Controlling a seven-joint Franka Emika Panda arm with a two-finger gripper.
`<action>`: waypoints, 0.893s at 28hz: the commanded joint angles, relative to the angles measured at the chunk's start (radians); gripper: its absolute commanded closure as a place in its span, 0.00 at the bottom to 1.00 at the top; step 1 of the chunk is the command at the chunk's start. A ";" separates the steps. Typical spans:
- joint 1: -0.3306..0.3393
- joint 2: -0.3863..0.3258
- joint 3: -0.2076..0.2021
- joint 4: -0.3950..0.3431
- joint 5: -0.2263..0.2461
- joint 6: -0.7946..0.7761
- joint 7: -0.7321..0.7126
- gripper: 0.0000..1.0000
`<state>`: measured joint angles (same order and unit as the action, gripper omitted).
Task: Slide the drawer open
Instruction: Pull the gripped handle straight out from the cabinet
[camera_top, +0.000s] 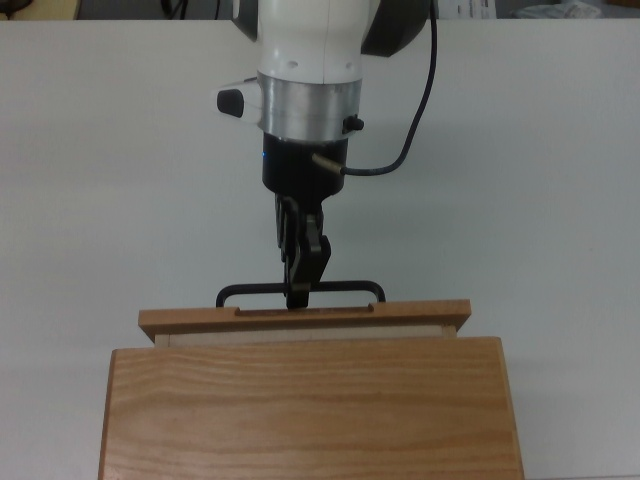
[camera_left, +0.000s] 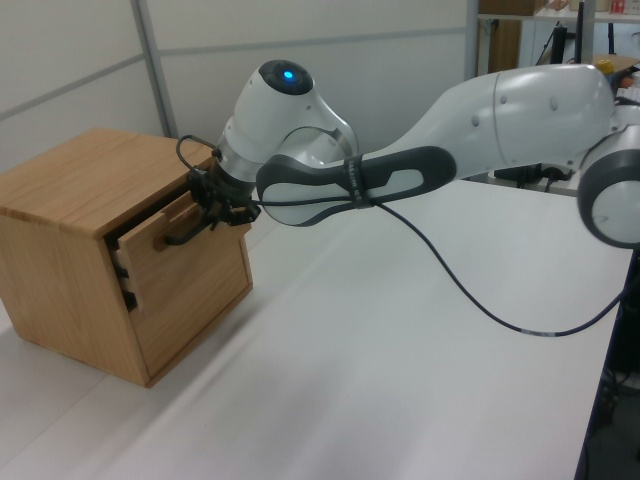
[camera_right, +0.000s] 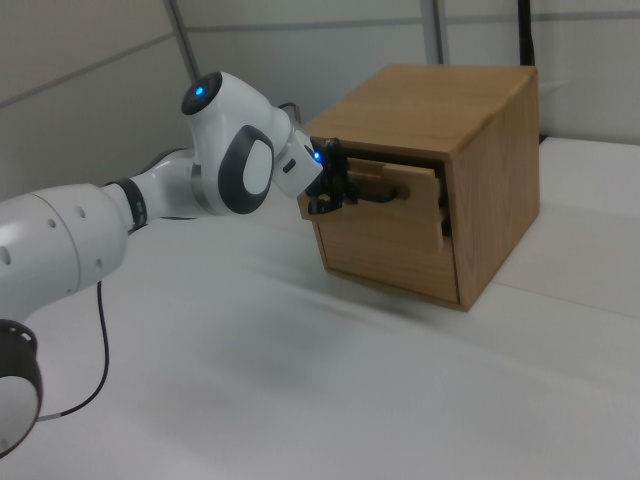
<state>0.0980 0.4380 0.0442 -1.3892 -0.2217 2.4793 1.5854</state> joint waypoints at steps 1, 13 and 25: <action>0.003 -0.117 0.008 -0.108 -0.025 -0.078 -0.015 1.00; -0.006 -0.245 0.005 -0.274 -0.016 -0.097 -0.079 1.00; -0.007 -0.343 0.002 -0.367 -0.008 -0.151 -0.130 1.00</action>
<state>0.0962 0.1783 0.0494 -1.6888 -0.2216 2.3813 1.5263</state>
